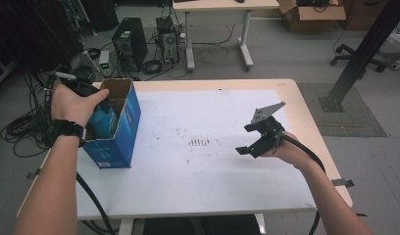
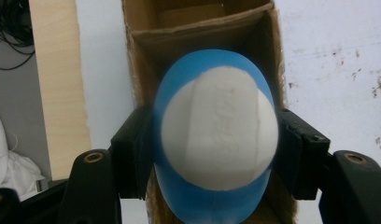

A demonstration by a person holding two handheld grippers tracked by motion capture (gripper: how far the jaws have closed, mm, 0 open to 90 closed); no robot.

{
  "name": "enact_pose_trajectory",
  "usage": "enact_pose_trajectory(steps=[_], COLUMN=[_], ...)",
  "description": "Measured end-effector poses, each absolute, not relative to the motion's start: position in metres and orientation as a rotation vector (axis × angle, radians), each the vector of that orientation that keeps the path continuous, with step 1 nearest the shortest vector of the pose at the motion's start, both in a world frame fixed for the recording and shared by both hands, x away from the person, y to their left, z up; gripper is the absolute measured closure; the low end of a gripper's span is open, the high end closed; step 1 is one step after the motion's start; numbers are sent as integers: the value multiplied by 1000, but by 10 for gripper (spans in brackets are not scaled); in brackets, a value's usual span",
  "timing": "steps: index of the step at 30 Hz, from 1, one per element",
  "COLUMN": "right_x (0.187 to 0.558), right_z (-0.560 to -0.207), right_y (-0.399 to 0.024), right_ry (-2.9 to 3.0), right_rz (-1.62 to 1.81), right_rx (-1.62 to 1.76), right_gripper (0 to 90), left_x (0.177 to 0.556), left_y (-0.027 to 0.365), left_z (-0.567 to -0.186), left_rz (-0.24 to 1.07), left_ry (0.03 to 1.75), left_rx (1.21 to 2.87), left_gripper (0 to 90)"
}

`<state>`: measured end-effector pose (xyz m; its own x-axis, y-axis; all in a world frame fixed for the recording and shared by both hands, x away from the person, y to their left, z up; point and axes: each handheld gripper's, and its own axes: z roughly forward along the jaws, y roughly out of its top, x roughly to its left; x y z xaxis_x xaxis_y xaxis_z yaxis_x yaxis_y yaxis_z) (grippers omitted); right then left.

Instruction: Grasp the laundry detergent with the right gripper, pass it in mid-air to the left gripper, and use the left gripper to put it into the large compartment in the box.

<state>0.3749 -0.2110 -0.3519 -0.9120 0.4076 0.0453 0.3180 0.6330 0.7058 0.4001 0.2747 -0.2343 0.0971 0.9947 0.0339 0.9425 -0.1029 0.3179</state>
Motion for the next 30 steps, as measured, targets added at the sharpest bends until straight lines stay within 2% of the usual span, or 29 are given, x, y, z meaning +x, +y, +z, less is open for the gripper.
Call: enact_pose_trajectory(steps=[30], right_x=[371], right_z=[-353], right_y=[-213], right_ry=[2738], right_rz=[1139], right_rx=[605], right_gripper=[65], left_x=[400], left_y=[271], left_z=[-274], left_rz=[350], left_ry=[1974], left_rx=[2197], left_gripper=[379])
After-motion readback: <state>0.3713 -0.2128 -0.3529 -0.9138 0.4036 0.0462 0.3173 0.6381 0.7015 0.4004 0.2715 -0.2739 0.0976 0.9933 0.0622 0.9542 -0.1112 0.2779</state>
